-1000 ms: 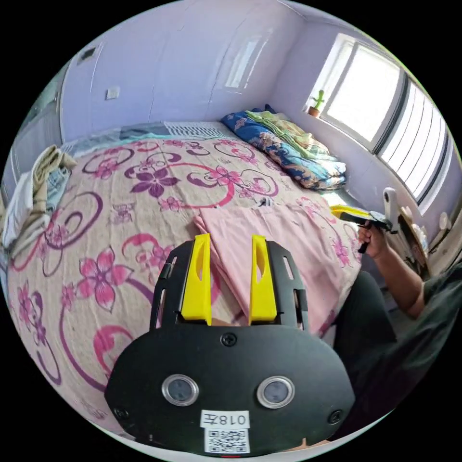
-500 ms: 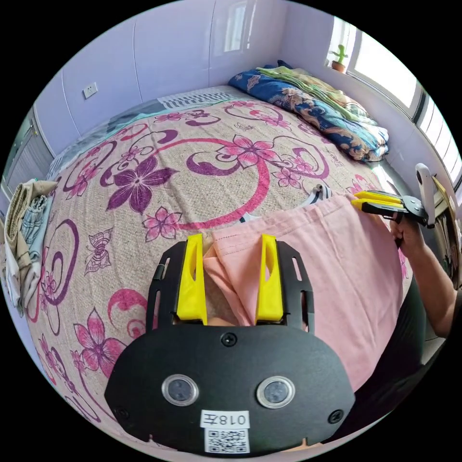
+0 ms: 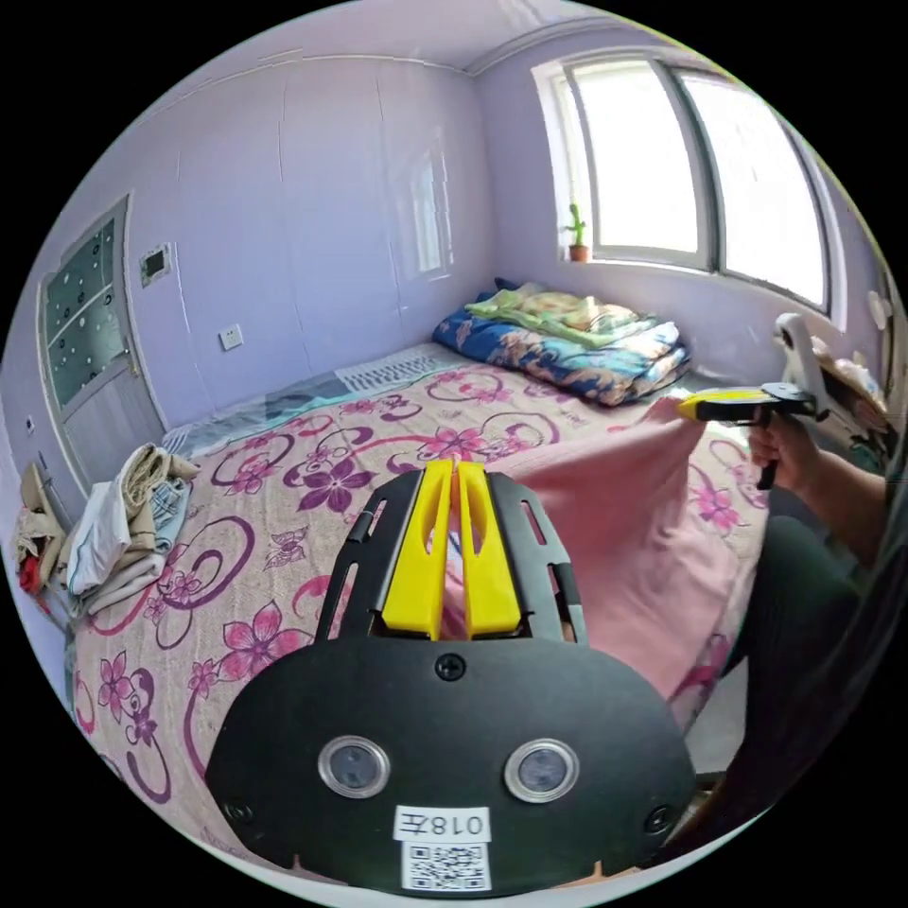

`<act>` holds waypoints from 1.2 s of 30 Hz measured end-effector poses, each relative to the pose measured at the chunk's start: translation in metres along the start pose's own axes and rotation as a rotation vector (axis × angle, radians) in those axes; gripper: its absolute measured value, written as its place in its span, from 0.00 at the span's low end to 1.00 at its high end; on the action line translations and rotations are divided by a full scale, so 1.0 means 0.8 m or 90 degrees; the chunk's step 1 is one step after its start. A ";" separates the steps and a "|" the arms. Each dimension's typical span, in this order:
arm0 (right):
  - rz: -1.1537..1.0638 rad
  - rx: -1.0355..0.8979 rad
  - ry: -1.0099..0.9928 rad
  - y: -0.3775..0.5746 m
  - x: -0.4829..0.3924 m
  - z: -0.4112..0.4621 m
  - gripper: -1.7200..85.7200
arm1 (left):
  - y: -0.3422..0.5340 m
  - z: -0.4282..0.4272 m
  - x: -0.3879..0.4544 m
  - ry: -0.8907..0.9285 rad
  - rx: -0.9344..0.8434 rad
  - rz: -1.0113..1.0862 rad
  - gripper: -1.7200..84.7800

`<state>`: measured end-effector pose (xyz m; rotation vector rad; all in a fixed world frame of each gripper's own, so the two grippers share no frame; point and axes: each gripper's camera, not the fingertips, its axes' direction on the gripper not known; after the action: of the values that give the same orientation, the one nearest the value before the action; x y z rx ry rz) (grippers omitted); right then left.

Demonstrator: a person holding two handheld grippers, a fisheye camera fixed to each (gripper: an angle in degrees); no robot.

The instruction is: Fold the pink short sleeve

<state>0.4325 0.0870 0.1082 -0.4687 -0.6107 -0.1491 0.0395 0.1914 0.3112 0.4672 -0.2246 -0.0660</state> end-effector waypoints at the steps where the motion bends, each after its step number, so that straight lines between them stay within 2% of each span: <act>1: -0.003 0.028 -0.059 0.013 -0.006 -0.041 0.03 | 0.013 -0.026 0.001 0.028 0.017 -0.003 0.01; 5: 0.003 0.090 -0.192 0.059 -0.030 -0.171 0.03 | 0.112 -0.186 0.013 0.153 0.075 -0.034 0.01; 9: -0.002 0.118 -0.220 0.083 -0.070 -0.248 0.03 | 0.194 -0.282 0.048 0.192 0.124 -0.043 0.01; 12: -0.019 0.147 -0.256 0.097 -0.101 -0.302 0.03 | 0.243 -0.331 0.065 0.240 0.180 -0.028 0.01; 14: -0.030 0.182 -0.327 0.107 -0.115 -0.344 0.03 | 0.267 -0.358 0.073 0.263 0.209 -0.011 0.01; 22: -0.077 0.324 -0.438 0.130 -0.136 -0.460 0.03 | 0.329 -0.467 0.093 0.310 0.375 0.134 0.01; 26: -0.092 0.300 -0.386 0.111 -0.139 -0.442 0.02 | 0.345 -0.413 0.067 0.230 0.347 0.109 0.01; 28: -0.053 0.276 -0.359 0.096 -0.123 -0.396 0.02 | 0.352 -0.334 0.022 0.220 0.312 0.034 0.01; 30: 0.021 0.264 -0.372 0.071 -0.090 -0.327 0.03 | 0.353 -0.189 -0.080 0.253 0.274 -0.153 0.01; 31: 0.082 0.256 -0.380 0.044 -0.064 -0.276 0.03 | 0.349 -0.151 -0.106 0.253 0.262 -0.200 0.01; 33: 0.144 0.236 -0.364 -0.017 -0.031 -0.209 0.03 | 0.287 -0.057 -0.178 0.199 0.260 -0.273 0.01; 34: 0.154 0.232 -0.320 -0.071 -0.021 -0.185 0.03 | 0.257 -0.050 -0.186 0.178 0.265 -0.266 0.01; 36: 0.104 0.274 -0.258 -0.162 -0.027 -0.194 0.03 | 0.116 -0.080 -0.187 0.090 0.325 -0.168 0.01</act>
<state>0.4605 -0.0997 0.0334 -0.1259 -0.9710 0.2376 -0.0901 0.3190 0.2678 1.0061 -0.0349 -0.2364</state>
